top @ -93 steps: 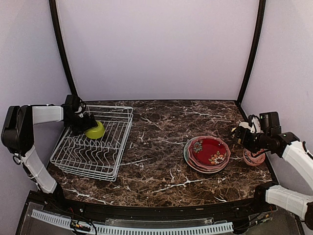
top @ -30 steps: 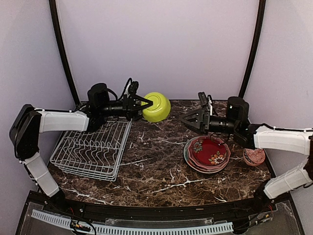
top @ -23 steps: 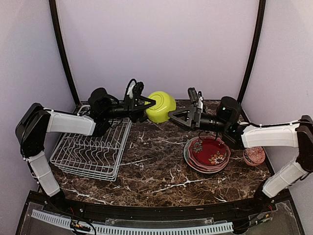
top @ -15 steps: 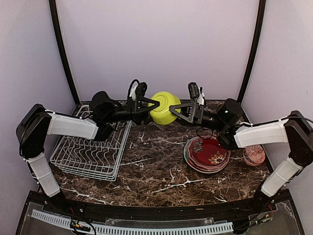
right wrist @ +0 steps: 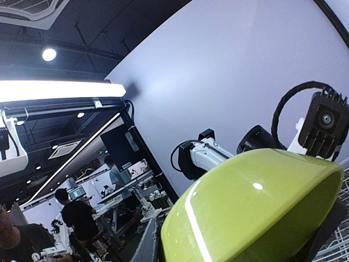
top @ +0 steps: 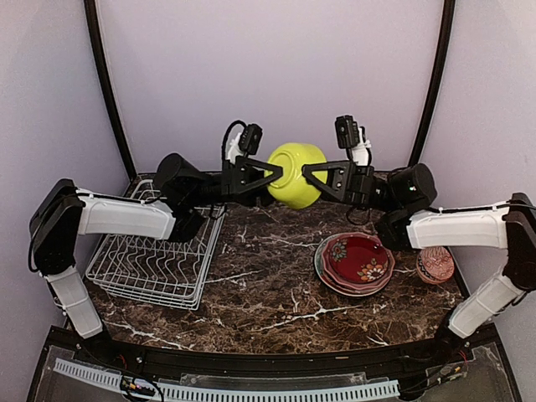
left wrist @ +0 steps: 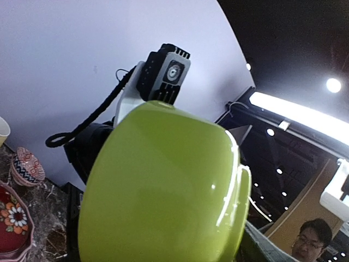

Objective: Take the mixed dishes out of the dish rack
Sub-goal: Place the bowl in the bowl.

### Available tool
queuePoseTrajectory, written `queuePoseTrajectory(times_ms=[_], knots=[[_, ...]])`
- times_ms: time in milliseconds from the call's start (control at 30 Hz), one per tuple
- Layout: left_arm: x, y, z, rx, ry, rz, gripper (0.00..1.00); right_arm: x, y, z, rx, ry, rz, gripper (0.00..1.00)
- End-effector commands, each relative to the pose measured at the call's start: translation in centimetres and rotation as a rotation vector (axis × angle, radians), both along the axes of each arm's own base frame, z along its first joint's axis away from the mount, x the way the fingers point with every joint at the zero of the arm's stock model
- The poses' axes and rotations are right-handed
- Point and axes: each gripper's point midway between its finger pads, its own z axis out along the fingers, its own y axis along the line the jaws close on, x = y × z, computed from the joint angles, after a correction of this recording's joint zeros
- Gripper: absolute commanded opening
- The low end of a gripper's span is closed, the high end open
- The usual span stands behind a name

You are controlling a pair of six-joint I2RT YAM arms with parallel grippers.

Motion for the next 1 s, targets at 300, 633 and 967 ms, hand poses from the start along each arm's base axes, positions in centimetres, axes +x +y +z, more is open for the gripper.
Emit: queuePoseTrajectory(times_ms=[300,633,967], knots=[[6.4,4.7,-7.7,0.393,-0.059,0.362,0.99,7.1,-4.8,-3.9,-0.311,0.055,-0.542,0.0],[7.6,11.0,-8.7,0.853,-0.375,0.628,0.99,9.8,-20.7,-16.1,-1.045,0.415,-1.272,0.0],[8.8,15.6,-6.2,0.992,-0.595,0.846,0.99,7.2,-32.8,-20.8,-1.417,0.814,-1.569,0.0]])
